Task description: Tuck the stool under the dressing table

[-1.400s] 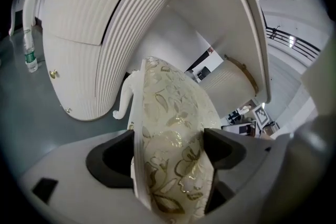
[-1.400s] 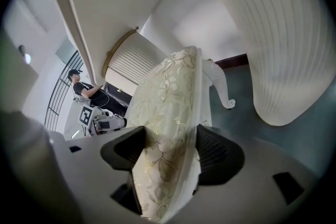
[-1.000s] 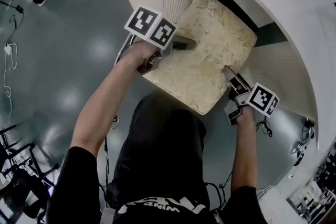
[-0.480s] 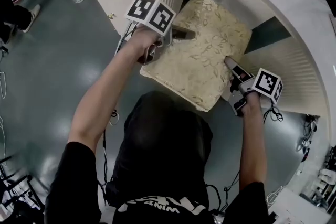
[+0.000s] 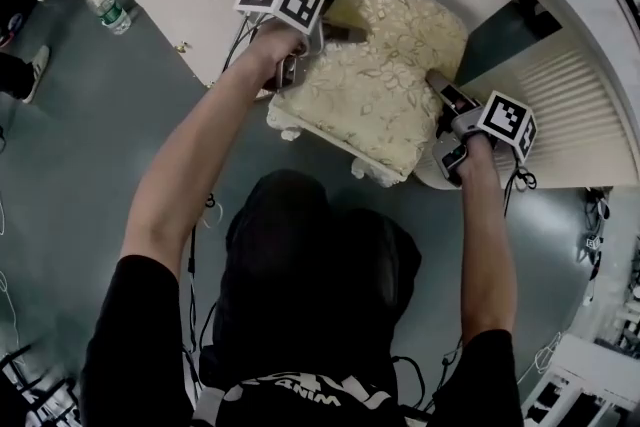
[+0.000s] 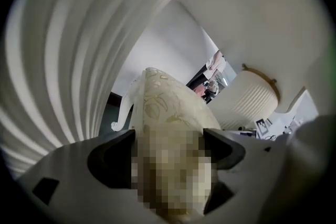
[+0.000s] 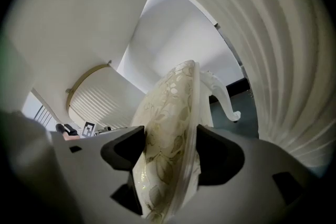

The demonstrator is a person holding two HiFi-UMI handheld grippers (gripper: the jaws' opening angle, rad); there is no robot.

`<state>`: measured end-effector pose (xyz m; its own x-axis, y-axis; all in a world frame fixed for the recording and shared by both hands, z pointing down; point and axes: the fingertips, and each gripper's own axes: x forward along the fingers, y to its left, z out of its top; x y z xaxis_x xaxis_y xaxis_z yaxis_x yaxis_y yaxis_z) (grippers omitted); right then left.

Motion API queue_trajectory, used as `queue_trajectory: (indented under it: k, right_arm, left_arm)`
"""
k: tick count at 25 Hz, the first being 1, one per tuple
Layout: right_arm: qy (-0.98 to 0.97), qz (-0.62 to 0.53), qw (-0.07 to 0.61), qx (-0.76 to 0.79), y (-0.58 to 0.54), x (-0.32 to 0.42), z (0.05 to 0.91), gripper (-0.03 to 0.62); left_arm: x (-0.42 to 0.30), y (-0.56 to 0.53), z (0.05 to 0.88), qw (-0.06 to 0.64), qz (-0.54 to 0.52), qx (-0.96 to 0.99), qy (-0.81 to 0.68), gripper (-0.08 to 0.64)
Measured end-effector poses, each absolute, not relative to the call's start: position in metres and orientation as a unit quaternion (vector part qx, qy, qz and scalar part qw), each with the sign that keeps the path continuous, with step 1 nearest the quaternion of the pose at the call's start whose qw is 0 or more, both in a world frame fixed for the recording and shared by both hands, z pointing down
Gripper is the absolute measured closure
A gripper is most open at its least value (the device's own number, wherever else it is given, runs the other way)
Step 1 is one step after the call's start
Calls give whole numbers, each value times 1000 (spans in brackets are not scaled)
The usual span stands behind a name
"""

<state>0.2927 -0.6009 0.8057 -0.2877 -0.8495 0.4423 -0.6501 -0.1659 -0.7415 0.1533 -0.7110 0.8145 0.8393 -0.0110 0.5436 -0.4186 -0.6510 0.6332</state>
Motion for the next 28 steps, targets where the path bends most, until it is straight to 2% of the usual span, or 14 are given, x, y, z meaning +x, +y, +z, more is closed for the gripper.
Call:
queue_trajectory:
  k: [11,28]
  right_arm:
    - [610,-442,141,-642,-596,292,799,271]
    - [592,-419,136,-675,-592,300,794,271]
  left_arm:
    - [150,-708,806,390,252,876,-128,155]
    - [148,-712,802,380,242,881,-146,149]
